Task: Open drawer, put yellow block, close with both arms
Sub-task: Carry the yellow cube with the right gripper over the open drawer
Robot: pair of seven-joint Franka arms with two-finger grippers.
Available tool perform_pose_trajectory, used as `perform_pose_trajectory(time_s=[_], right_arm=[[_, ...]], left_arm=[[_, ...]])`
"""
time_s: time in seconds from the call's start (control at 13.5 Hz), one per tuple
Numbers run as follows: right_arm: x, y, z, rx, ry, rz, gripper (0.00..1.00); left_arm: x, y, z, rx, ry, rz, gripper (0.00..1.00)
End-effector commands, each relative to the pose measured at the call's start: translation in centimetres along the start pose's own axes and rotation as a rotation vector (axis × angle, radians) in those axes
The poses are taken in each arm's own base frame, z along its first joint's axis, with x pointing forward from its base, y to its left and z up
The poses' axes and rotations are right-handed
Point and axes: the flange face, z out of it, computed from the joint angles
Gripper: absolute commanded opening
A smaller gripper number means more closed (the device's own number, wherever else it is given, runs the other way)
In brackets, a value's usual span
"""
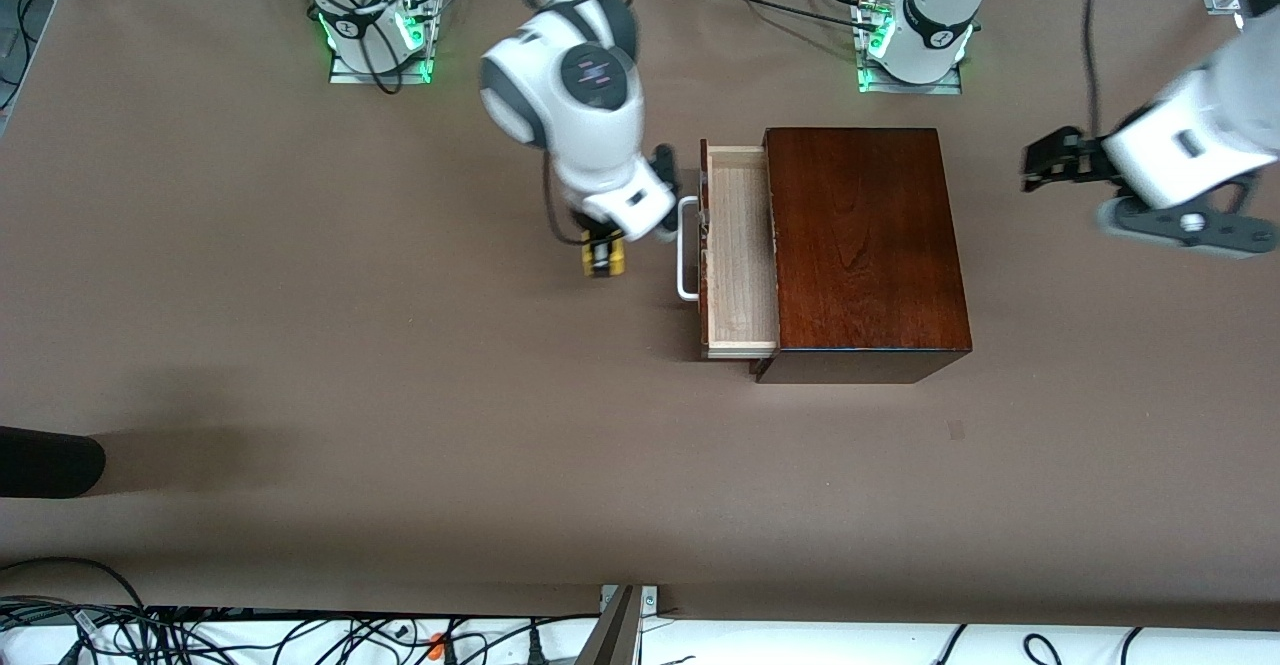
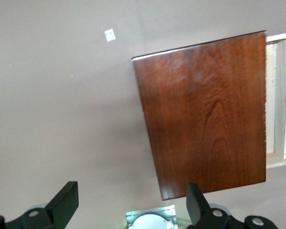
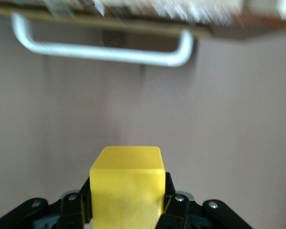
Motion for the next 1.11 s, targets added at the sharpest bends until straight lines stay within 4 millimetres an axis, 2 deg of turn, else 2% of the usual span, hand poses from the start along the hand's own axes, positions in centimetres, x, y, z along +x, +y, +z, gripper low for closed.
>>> perform_pose_trajectory(time_s=[0.0,0.07,0.15,0.3,0.44,0.67,1.04], right_arm=[[3.5,-0.2,-2.3,-0.006,-0.027,-0.034,0.11],[4.3,-0.9,-2.7,-0.006,-0.027,-0.016,0.11],[5.3,-1.8,-3.1,-0.011,-0.021,-0.01,0.11],[7.7,-3.3,-3.6,-0.025,0.002,0.019,0.11],[10.4,-4.3,-3.9,-0.041,0.027,0.038,0.11],[12.1,-3.3,-3.8,-0.071,0.078,0.073,0.11],[13.1,-2.8,-4.4,-0.118,0.164,0.149,0.11]], left_arm=[[-0.2,-0.6,1.6,-0.015,0.023,0.058,1.0],[-0.6,-0.9,2.0,-0.02,0.05,0.056,1.0],[-1.9,-2.0,1.8,-0.002,0.118,0.026,1.0],[-2.5,-3.3,2.9,0.003,0.252,-0.027,1.0],[-2.7,-2.9,2.7,0.01,0.224,-0.031,1.0],[-2.7,-3.5,2.6,0.006,0.206,-0.043,1.0],[-2.8,-3.9,2.7,0.003,0.202,-0.051,1.0]])
